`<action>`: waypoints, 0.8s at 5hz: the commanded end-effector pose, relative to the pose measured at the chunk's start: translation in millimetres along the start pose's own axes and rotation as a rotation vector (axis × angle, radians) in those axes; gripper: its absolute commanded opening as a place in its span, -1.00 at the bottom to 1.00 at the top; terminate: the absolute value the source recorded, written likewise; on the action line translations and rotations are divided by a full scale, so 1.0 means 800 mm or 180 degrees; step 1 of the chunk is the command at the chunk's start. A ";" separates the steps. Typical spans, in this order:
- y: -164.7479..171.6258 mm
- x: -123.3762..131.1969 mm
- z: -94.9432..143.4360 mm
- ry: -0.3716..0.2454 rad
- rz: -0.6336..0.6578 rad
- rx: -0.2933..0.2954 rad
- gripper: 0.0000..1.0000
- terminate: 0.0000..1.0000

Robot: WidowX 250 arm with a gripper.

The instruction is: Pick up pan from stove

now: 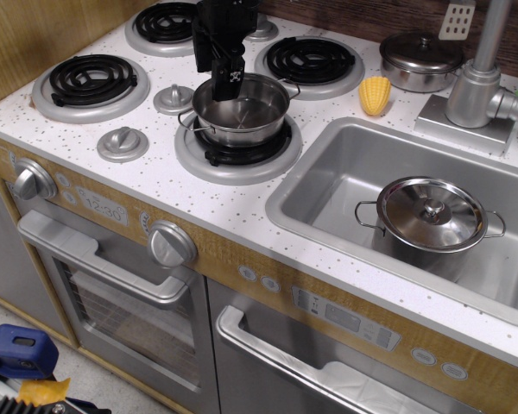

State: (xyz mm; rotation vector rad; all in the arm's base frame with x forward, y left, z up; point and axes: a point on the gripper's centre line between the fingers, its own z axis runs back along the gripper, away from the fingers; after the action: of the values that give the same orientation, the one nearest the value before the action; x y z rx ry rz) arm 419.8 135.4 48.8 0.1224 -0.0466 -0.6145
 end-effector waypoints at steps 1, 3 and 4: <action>0.000 0.000 0.000 0.0000 0.0000 0.0000 1.00 -1.00; 0.003 0.003 -0.001 0.0005 0.0020 0.0041 -1.00 -1.00; 0.003 0.003 0.004 0.0029 0.0028 0.0074 -1.00 -1.00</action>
State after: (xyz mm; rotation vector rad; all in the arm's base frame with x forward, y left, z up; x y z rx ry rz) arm 414.0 133.2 21.4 0.0984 0.0215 -0.6080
